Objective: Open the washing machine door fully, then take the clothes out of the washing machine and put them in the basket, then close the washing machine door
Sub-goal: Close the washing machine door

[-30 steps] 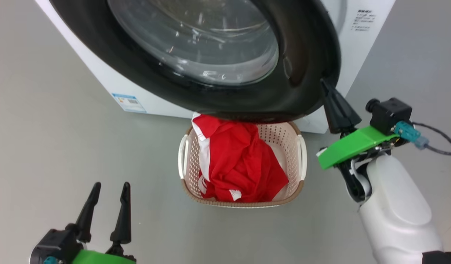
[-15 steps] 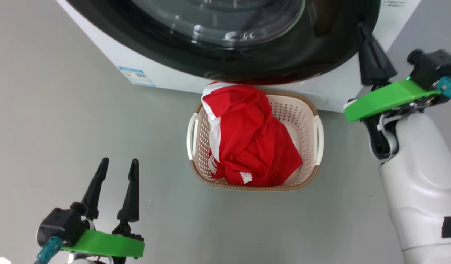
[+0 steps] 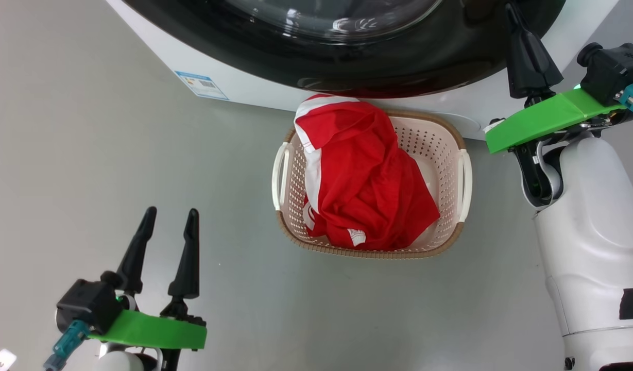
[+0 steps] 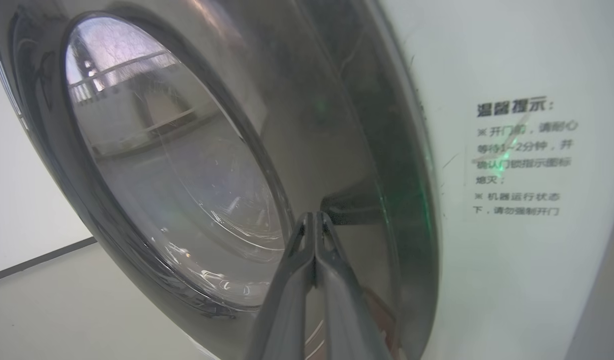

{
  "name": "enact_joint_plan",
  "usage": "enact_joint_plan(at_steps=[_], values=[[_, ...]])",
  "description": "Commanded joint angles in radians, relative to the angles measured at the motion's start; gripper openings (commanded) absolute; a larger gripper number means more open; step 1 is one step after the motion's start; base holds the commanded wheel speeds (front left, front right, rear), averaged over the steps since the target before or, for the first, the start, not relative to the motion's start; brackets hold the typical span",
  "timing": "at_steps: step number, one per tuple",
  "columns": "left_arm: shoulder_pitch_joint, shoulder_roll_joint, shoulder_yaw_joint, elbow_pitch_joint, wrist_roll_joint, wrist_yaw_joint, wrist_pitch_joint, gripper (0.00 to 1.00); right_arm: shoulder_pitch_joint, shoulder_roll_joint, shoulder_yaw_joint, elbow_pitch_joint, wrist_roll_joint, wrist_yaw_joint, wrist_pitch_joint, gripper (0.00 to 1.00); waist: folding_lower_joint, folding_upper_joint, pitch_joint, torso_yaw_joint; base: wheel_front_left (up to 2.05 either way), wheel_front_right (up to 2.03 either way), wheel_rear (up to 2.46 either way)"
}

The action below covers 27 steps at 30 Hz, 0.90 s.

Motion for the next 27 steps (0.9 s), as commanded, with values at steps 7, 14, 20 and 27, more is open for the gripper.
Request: enact_joint_plan(at_steps=[7, 14, 20, 27], values=[[-0.005, 0.026, 0.049, -0.002, -0.003, -0.003, -0.009, 1.0, 0.035, 0.005, 0.054, -0.048, 0.015, -0.012, -0.005, 0.31, 0.0, -0.0001, -0.044, -0.03, 0.0, 0.0, 0.0], [0.034, 0.04, 0.074, 0.02, -0.001, -0.003, -0.009, 1.0, 0.197, 0.006, 0.097, -0.078, 0.031, -0.012, -0.005, 1.0, 0.0, -0.0001, -0.116, -0.084, 0.0, 0.0, 0.0], [0.075, 0.066, 0.102, 0.04, 0.001, -0.003, -0.009, 1.0, 0.332, 0.015, 0.105, -0.097, 0.038, -0.012, -0.005, 1.0, 0.0, -0.0001, -0.176, -0.139, 0.0, 0.0, 0.0], [0.116, 0.086, 0.118, 0.051, 0.004, -0.003, -0.009, 1.0, 0.441, 0.02, 0.087, -0.116, 0.043, -0.012, -0.005, 1.0, 0.0, -0.0001, -0.228, -0.186, 0.0, 0.0, 0.0]])
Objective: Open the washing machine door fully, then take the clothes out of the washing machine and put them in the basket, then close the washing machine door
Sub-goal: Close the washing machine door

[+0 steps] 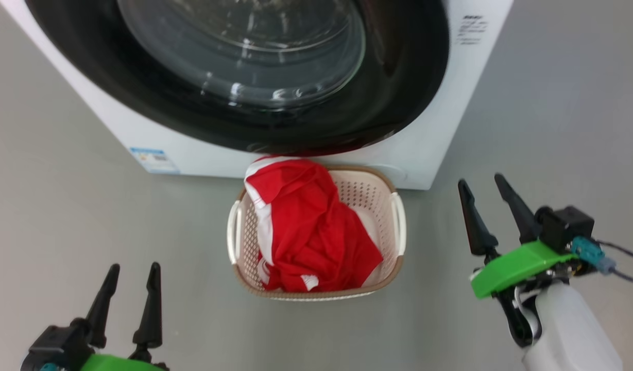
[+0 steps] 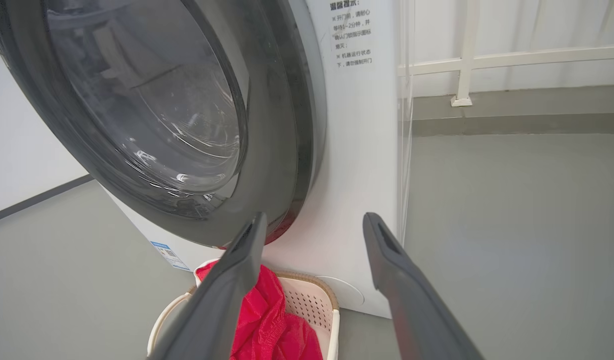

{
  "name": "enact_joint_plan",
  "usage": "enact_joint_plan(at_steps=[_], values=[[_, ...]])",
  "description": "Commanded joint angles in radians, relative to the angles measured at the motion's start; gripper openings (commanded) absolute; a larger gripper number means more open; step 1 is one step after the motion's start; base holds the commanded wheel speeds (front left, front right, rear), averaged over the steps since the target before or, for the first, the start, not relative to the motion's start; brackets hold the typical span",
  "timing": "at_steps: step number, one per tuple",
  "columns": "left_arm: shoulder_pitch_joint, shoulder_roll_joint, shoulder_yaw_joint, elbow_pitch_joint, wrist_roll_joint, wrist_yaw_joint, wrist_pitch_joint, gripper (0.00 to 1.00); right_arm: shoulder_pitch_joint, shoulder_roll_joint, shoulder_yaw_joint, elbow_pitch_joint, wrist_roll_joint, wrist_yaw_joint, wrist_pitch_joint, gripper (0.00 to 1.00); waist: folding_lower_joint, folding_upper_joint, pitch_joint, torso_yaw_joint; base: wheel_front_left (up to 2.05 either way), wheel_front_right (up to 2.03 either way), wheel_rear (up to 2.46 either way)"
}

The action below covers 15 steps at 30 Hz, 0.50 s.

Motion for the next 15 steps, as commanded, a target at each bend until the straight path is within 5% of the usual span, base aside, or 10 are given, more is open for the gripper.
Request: enact_joint_plan(at_steps=[1, 15], values=[[-0.001, 0.028, 0.038, -0.016, 0.008, -0.003, -0.009, 1.0, 0.011, 0.015, 0.022, -0.029, 0.005, -0.002, -0.005, 1.0, 0.0, -0.0001, -0.042, -0.042, 0.0, 0.0, 0.0], [0.048, 0.059, 0.044, -0.007, 0.002, -0.003, -0.009, 1.0, 0.155, 0.013, 0.034, -0.053, 0.012, -0.002, -0.005, 1.0, 0.0, -0.0001, -0.123, -0.121, 0.0, 0.0, 0.0]])
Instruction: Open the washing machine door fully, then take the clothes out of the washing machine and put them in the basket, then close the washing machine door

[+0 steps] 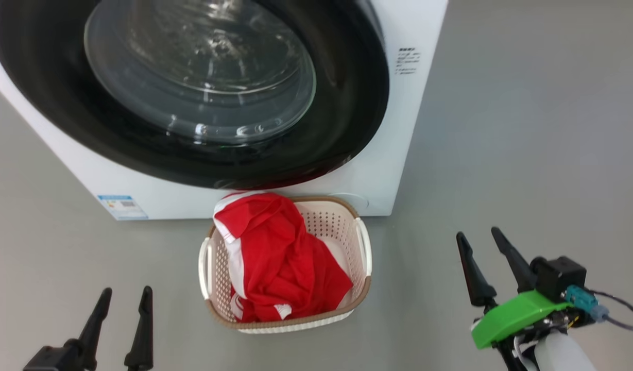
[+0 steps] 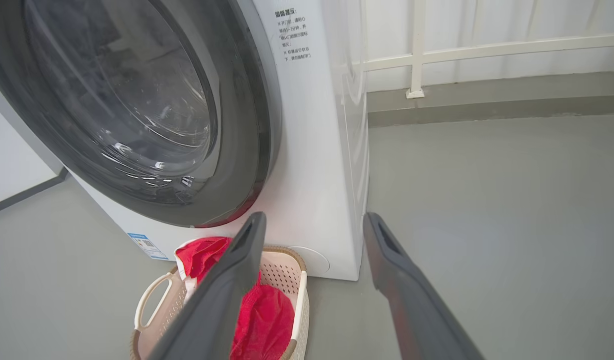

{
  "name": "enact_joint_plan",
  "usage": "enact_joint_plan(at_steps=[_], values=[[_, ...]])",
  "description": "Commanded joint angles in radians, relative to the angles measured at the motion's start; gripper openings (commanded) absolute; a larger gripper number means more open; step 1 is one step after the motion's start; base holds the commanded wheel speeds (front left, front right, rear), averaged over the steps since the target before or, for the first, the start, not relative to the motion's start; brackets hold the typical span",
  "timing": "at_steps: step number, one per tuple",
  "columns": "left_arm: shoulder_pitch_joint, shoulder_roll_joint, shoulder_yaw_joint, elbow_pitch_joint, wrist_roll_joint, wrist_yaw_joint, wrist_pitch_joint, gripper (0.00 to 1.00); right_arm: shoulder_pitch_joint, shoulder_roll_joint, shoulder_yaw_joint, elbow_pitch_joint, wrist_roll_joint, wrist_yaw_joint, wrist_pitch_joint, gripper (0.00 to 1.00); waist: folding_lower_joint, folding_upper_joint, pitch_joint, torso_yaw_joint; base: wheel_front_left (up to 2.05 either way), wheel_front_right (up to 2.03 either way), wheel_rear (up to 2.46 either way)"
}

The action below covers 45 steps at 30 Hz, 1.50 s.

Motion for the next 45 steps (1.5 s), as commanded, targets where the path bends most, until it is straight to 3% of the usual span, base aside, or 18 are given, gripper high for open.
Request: enact_joint_plan(at_steps=[1, 19, 45], values=[[-0.003, 0.027, 0.04, -0.017, 0.001, -0.003, -0.009, 1.0, 0.02, 0.003, 0.031, -0.03, 0.005, -0.002, -0.005, 1.0, 0.0, 0.0, -0.031, -0.028, 0.0, 0.0, 0.0], [0.084, 0.024, 0.081, -0.027, -0.005, -0.003, -0.009, 1.0, 0.191, -0.023, 0.023, -0.067, 0.01, -0.002, -0.005, 1.0, 0.0, 0.0, -0.119, -0.094, 0.0, 0.0, 0.0], [0.113, 0.018, 0.105, -0.039, 0.002, -0.003, -0.009, 1.0, 0.246, -0.019, -0.005, -0.097, 0.005, -0.002, -0.005, 1.0, 0.0, 0.0, -0.151, -0.13, 0.0, 0.0, 0.0]])
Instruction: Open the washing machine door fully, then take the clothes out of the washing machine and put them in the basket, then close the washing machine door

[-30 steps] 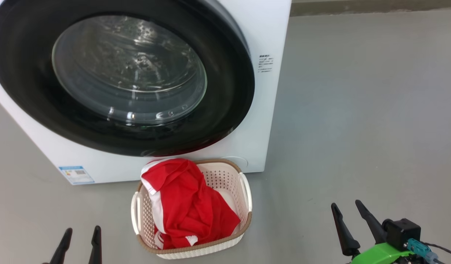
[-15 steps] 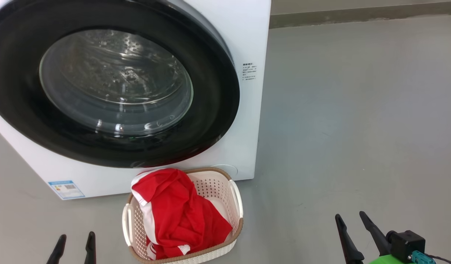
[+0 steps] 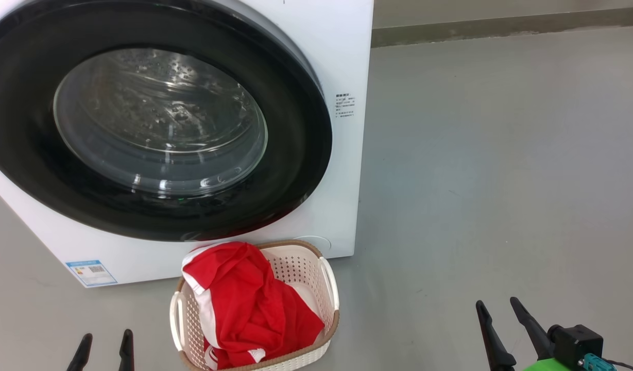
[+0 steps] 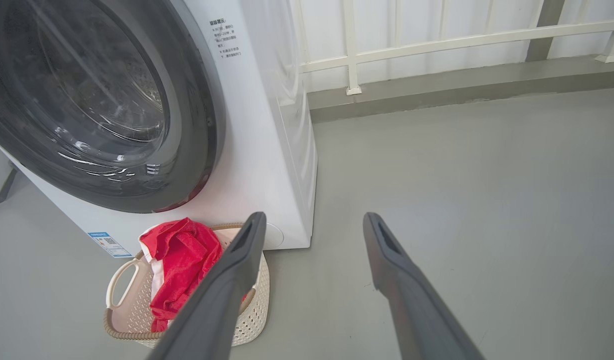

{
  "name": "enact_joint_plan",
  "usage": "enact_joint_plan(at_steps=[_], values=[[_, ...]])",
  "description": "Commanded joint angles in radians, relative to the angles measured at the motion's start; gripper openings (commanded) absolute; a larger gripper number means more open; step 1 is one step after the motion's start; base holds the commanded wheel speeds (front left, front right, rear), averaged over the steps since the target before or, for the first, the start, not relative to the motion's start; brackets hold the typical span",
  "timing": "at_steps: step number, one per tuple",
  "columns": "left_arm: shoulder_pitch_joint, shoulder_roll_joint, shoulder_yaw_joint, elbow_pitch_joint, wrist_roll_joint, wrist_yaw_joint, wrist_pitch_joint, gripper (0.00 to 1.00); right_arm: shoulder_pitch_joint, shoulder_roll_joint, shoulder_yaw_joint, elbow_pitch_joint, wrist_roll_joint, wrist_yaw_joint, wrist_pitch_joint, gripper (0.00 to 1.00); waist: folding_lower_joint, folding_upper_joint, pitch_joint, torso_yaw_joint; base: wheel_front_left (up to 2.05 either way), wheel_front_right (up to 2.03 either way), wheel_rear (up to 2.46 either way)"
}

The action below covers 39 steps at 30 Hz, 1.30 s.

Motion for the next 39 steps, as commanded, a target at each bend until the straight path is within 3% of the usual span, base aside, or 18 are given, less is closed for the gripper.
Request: enact_joint_plan(at_steps=[1, 18, 19, 27, 31, 39], values=[[-0.025, 0.012, 0.039, -0.026, 0.008, -0.003, -0.009, 1.0, 0.002, -0.007, 0.021, -0.027, -0.003, -0.002, -0.005, 1.0, 0.0, 0.0, -0.001, 0.0, 0.0, 0.0, 0.0], [-0.028, 0.005, 0.046, -0.027, 0.011, -0.003, -0.009, 1.0, 0.002, -0.001, 0.013, -0.033, -0.003, -0.002, -0.005, 1.0, 0.0, 0.0, 0.001, 0.006, 0.0, 0.0, 0.0], [0.0, -0.01, 0.008, -0.002, 0.003, 0.0, 0.0, 0.0, 0.011, 0.005, -0.008, -0.009, 0.0, 0.0, 0.0, 0.0, 0.0, 0.0, 0.001, 0.006, 0.0, 0.0, 0.0], [0.0, -0.044, -0.003, 0.049, -0.024, 0.0, 0.013, 0.0, 0.02, 0.016, -0.01, 0.043, 0.027, 0.0, 0.01, 0.0, 0.0002, 0.0, 0.001, 0.006, 0.0, 0.0, 0.0], [-0.007, -0.046, 0.001, 0.048, -0.066, 0.0, 0.025, 0.0, 0.017, 0.017, -0.014, 0.038, 0.07, 0.0, 0.022, 0.0, 0.0023, 0.0, -0.001, 0.007, 0.0, 0.0, 0.0], [-0.024, -0.05, 0.008, 0.051, -0.147, 0.0, 0.047, 0.0, 0.008, 0.018, -0.02, 0.029, 0.157, 0.0, 0.045, 0.0, 0.0001, 0.0, 0.002, 0.009, 0.0, 0.0, 0.0]])
